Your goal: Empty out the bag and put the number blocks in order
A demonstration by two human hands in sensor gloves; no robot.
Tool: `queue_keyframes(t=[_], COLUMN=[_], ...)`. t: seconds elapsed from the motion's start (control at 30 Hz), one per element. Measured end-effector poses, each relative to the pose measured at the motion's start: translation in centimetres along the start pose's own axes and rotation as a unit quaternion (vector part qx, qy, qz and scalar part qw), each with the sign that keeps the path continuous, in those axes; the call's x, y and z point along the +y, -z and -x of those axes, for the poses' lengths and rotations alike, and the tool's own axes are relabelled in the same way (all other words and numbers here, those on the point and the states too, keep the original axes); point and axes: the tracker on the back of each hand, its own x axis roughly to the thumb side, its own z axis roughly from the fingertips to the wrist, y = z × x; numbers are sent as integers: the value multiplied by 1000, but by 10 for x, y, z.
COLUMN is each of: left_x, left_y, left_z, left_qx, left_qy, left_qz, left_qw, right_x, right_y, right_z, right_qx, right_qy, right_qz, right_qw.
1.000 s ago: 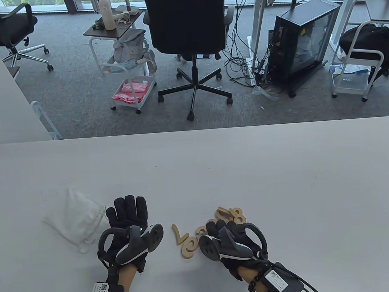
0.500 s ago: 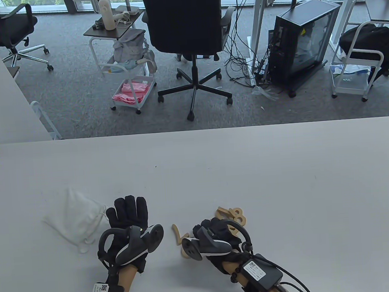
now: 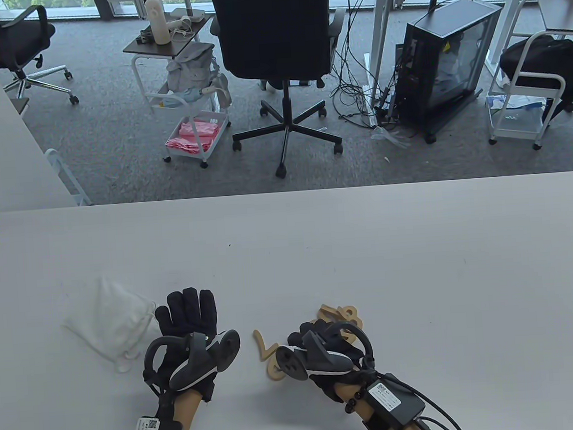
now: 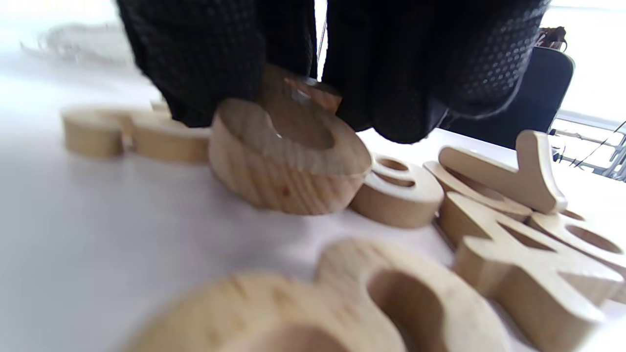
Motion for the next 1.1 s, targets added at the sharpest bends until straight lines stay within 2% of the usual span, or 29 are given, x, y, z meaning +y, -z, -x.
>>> queue_keyframes(t=[0.13, 0.33, 0.6, 0.7, 0.8, 0.9, 1.0, 1.1], left_x=[0, 2, 2, 2, 2, 2, 2, 2], left_y=[0, -2, -1, -1, -1, -1, 0, 0], left_z=[0, 1, 2, 3, 3, 3, 4, 3], left_qx=[-1, 1, 2, 3, 4, 4, 4, 3], left_qy=[1, 0, -2, -4, -5, -7, -7, -5], left_qz=[2, -1, 0, 1, 0, -1, -2, -2], left_qw=[1000, 1000, 1000, 1000, 1000, 1000, 1000, 1000], right_x=[-12, 6, 13, 7, -10, -28, -29, -23], right_y=[-13, -18, -17, -18, -21, -29, -41, -51], right_z=[-14, -37, -42, -37, -17, 25, 74, 107], right_qx=[-29, -69, -79, -72, -38, 32, 110, 163], right_qy=[18, -49, -72, -58, -29, 2, 53, 90], right_qz=[14, -19, -31, -26, 5, 54, 72, 86], right_qw=[999, 996, 994, 995, 999, 998, 990, 979])
